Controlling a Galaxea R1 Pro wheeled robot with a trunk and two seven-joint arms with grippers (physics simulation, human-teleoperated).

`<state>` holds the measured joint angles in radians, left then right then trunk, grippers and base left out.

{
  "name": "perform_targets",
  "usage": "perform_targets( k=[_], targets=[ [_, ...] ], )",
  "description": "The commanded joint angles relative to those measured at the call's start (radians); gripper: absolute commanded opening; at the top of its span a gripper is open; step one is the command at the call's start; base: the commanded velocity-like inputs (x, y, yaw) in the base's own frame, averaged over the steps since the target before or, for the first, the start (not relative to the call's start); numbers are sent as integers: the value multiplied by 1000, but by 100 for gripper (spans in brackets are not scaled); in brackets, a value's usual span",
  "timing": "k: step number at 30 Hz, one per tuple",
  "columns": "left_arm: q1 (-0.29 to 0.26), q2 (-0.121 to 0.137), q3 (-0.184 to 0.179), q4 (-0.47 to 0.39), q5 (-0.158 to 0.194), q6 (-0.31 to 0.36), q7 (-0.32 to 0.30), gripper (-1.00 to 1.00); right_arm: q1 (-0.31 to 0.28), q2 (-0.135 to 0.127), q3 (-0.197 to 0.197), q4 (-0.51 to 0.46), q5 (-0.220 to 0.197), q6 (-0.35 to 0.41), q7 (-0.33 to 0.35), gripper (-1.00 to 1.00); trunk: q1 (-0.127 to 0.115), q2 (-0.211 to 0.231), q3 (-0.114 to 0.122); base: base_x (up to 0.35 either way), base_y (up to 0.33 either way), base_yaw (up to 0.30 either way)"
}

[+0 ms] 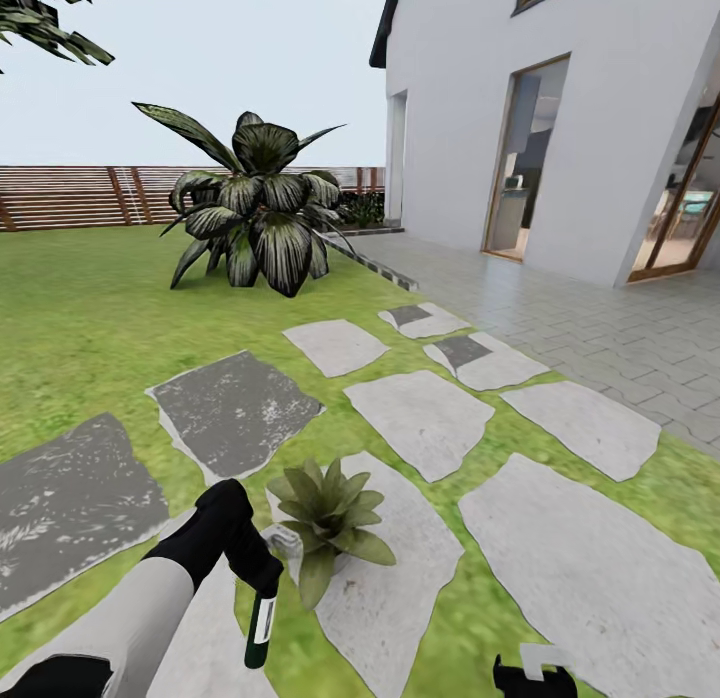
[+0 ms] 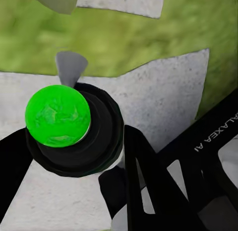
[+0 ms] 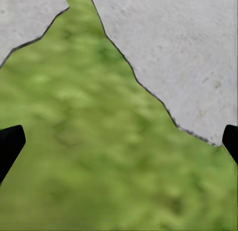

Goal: Pick up the pesticide atomizer in the garden and spray insectifuge to fully cover both potted plants in the garden.

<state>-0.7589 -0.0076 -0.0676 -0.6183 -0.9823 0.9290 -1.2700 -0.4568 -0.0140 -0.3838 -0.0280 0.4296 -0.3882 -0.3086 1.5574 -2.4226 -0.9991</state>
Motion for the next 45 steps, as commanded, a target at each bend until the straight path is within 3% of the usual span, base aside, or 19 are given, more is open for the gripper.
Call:
perform_targets(
  k=[1, 10, 14, 20, 26, 29, 32, 36, 42, 45],
  targets=[
    [0, 0, -1, -1, -10, 8, -11, -100, -1, -1, -7, 2, 11, -4, -3, 100, 0, 0, -1, 267, 0, 0],
    [7, 1, -2, -2, -11, 3, -7, -100, 0, 5, -10, -1, 4, -3, -4, 100, 0, 0, -1, 38, 0, 0],
    [73, 11, 4, -14, -11, -4, -3, -100, 0, 3, -11, -2, 3, -3, -6, 100, 0, 0, -6, 0, 0, 0],
    [82, 27, 5, -17, -11, -4, 0, -100, 0, 2, -10, -1, 3, -3, -6, 100, 0, 0, -15, 0, 0, 0],
    [84, 26, 8, -15, -2, -1, 52, -100, 0, 4, -10, -1, 2, -3, -5, 100, 0, 0, -25, 0, 0, 0],
    [84, 17, 9, -12, 3, -1, 126, -100, 0, 4, -11, -1, 3, -2, -4, 100, 0, 0, -30, 0, 0, 0],
    [85, 16, 9, -4, 29, -1, 168, -100, 0, 3, -12, -1, 3, -3, -5, 100, 0, 0, -34, 0, 0, 0],
    [125, 24, 9, -4, 48, -3, 177, -100, 0, 2, -11, -1, 3, -3, -6, 100, 0, 0, -41, 0, 0, 0],
    [139, 4, 13, -13, 67, -4, 187, -100, 0, 3, -10, 0, 4, -3, -6, 100, 0, 0, -48, 0, 0, 0],
    [139, 1, 23, -27, 110, -4, 253, -100, 0, 2, -11, -1, 4, -3, -6, 100, 0, 0, -49, 0, 0, 0]
  ],
)
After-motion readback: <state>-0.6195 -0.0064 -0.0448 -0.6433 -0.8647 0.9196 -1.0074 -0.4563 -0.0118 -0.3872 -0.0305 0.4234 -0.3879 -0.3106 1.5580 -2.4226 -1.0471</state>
